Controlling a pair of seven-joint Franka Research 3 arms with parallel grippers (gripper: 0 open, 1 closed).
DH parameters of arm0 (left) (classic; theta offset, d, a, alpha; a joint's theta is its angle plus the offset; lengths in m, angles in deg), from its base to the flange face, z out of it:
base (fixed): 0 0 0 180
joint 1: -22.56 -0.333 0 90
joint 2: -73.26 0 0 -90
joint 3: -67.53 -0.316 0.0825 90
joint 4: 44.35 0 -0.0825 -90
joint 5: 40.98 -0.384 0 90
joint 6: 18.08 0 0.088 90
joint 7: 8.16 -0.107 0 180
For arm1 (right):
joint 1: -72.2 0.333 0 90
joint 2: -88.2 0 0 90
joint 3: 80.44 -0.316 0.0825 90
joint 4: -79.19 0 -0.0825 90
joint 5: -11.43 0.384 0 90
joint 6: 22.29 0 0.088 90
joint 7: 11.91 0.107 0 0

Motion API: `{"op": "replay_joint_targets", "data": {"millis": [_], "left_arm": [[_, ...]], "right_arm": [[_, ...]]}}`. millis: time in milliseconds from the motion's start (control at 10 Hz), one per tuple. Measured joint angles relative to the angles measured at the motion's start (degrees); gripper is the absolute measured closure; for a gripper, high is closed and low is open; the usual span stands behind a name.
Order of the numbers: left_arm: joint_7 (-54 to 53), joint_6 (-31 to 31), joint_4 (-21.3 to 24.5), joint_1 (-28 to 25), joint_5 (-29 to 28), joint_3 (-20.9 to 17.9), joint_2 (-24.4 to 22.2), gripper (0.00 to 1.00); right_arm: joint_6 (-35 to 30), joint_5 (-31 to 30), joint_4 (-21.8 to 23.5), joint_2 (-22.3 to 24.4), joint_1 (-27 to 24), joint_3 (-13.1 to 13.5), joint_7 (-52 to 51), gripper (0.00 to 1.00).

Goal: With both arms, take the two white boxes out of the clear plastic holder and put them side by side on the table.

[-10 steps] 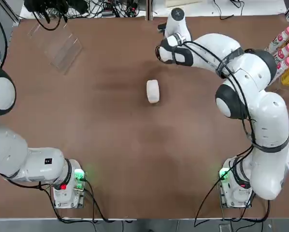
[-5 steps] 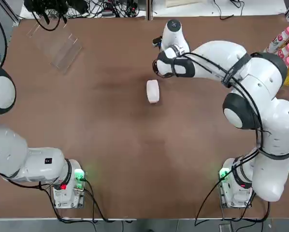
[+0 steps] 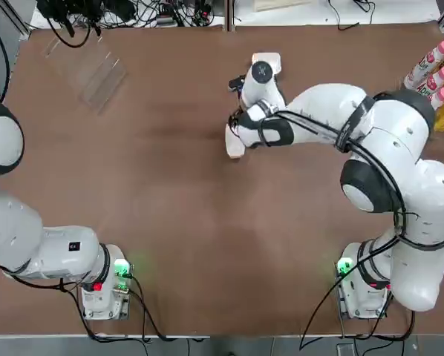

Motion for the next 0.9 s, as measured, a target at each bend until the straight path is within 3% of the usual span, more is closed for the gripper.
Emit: {"op": "replay_joint_targets", "data": {"millis": [400, 900], "left_arm": [[0.0, 0.3, 0.5, 0.0, 0.0, 0.0, 0.2, 0.0], [0.0, 0.3, 0.5, 0.0, 0.0, 0.0, 0.3, 0.0]], "right_arm": [[-0.7, 0.1, 1.4, 0.0, 1.1, -0.1, 15.4, 0.15], [-1.6, 0.1, 1.5, 0.0, 2.2, -0.1, 17.3, 0.21]]}}
